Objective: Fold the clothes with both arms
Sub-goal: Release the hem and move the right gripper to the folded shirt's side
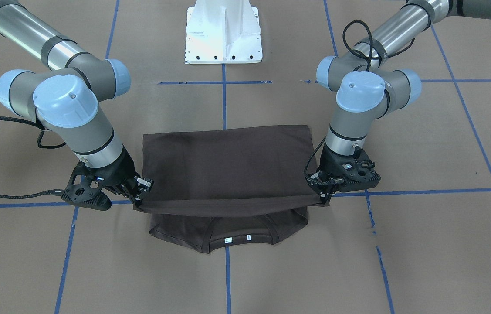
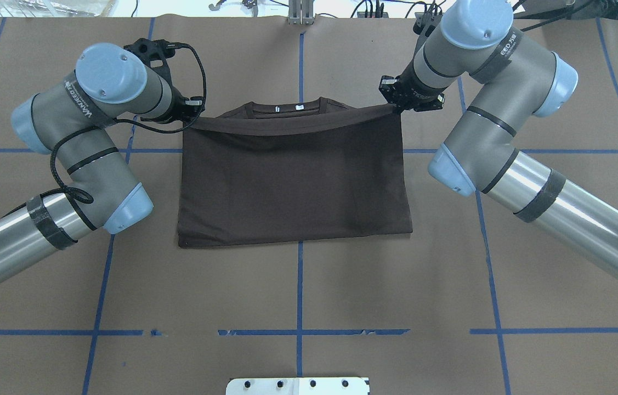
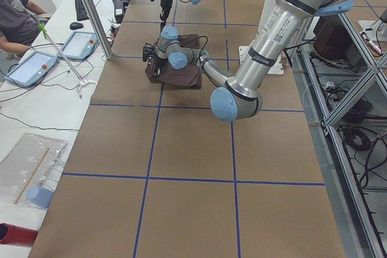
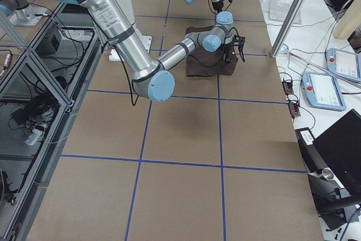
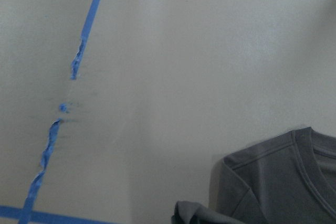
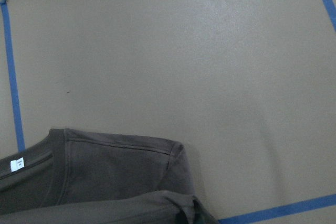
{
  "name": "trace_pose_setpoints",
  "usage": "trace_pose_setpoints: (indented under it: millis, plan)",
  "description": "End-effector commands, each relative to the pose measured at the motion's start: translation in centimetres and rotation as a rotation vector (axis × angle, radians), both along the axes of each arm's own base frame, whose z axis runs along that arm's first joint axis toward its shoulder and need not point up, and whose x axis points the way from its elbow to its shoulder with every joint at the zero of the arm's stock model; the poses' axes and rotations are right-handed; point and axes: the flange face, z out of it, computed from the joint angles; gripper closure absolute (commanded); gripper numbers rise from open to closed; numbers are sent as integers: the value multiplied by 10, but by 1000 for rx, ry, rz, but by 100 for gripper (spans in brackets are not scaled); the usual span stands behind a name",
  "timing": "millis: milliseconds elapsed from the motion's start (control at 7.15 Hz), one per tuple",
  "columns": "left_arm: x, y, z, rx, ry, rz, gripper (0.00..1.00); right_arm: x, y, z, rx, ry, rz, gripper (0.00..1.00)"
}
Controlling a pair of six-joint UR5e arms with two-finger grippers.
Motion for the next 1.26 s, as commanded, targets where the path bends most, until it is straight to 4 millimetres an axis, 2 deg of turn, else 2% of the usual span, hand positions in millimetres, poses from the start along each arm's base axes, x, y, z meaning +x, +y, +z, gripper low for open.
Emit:
trace_pose_setpoints:
  millis: [0,140,559,699,839,979,1119]
  plan:
    - [3,-2,-4,5,2,3,22,-2,-1,2,-3,5,2,87]
    - [3,-4,-5,5,-1,2,0,-2,-1,3,-5,6,2,1]
    - [1,-4,-13,9,10,7,0,-4,5,5,-16,-2,-6,0]
    - [-2,0,-30,24,29,8,0,-24,35,-6,0,-23,-46,0]
    - [-7,10,-47,22,75,33,0,-34,86,21,-37,-20,-63,0]
    - [-9,14,-52,20,77,36,0,-46,128,42,-14,21,-53,0]
    - [-12,17,-56,22,79,36,0,-56,152,51,-10,36,-71,0]
